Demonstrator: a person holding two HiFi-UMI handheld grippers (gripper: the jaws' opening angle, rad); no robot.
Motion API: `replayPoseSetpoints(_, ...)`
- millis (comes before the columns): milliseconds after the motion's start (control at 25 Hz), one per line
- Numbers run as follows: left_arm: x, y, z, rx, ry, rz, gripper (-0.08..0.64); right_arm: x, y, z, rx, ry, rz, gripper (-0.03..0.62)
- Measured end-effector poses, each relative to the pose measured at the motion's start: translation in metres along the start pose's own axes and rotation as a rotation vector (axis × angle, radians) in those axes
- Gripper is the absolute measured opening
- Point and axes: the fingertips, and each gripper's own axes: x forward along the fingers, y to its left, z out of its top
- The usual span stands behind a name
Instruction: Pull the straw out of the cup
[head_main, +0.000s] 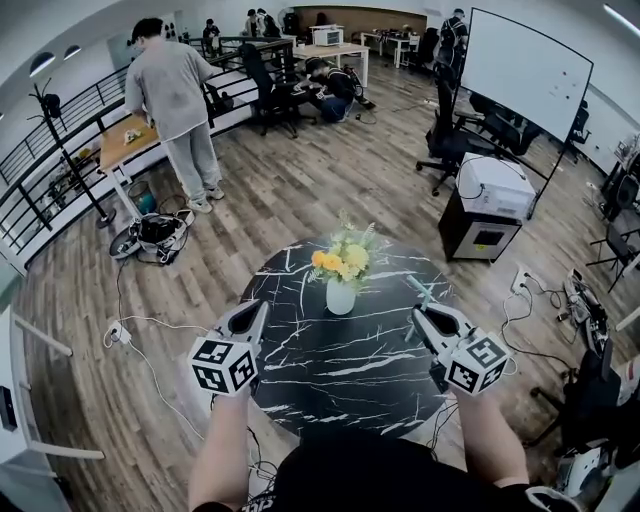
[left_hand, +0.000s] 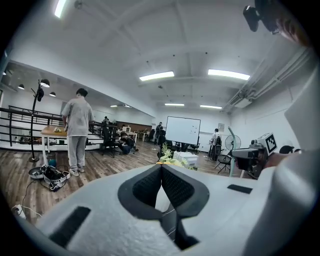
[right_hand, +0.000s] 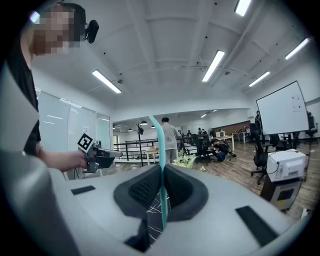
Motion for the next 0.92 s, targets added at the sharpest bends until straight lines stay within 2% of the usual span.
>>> replayPoseSetpoints(920, 0.003, -0.014, -0.001, 0.039, 0.000, -0.016, 0.011, -0.007, 0.001, -0.007, 0.004, 0.010, -0.001, 0.021)
